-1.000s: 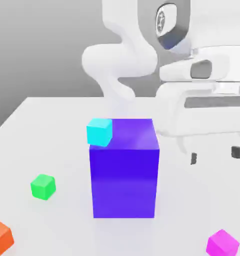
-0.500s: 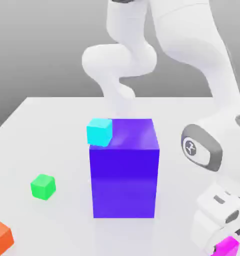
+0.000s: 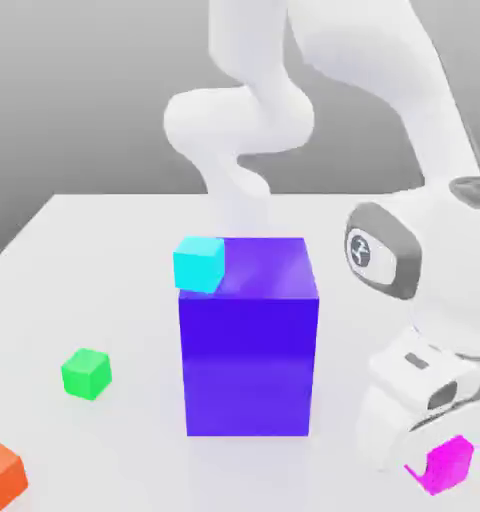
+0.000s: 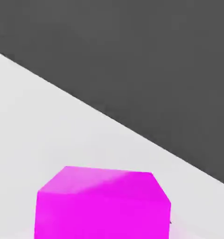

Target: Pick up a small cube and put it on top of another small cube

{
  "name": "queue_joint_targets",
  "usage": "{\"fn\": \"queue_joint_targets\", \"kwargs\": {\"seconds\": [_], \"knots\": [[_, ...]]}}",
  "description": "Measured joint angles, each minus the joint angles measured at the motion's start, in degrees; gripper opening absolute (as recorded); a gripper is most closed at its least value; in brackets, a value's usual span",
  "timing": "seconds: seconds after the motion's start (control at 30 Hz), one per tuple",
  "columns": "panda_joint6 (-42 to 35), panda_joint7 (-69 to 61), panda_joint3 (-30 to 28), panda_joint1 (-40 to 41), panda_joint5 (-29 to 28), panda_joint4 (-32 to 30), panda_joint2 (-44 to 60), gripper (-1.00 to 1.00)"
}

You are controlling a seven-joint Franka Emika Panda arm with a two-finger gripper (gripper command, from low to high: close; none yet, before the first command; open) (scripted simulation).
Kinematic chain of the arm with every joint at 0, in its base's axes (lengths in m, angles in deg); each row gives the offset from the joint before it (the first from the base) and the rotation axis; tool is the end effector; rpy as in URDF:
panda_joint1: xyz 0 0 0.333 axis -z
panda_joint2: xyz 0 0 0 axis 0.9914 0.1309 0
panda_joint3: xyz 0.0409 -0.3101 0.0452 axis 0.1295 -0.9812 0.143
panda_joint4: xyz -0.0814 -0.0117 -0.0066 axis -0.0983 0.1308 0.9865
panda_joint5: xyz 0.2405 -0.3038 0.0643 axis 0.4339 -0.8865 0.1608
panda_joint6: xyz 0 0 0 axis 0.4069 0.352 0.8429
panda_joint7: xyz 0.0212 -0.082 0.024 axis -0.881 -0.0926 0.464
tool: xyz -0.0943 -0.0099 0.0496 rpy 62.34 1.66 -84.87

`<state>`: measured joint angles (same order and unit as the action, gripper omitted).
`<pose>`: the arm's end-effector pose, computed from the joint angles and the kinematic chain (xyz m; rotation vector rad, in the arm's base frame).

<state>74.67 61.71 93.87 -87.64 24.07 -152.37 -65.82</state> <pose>0.5050 0.1286 0.2202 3.0732 -0.5629 0.0748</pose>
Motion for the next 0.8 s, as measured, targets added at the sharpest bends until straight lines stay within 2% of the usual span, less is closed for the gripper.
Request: {"fn": "queue_joint_targets", "kwargs": {"seconds": [0.2,0.33,0.43,0.53,0.67,0.7,0.8], "knots": [[1.35,-4.87,-7.67,9.31,2.46,-9.77,-9.89,-1.00],[2.40,-10.23,-15.69,23.36,5.10,-18.43,-18.96,-1.00],[2.11,-11.75,-20.87,29.14,4.97,-25.79,-24.36,-1.00],[5.23,-12.07,-22.63,30.61,5.68,-28.37,-21.86,-1.00],[12.59,-15.97,-22.37,29.92,11.27,-28.37,-14.01,-1.00],[14.34,-17.19,-21.56,30.27,13.00,-28.28,-12.10,1.00],[14.34,-17.18,-21.56,30.26,12.99,-28.28,-12.10,1.00]]}}
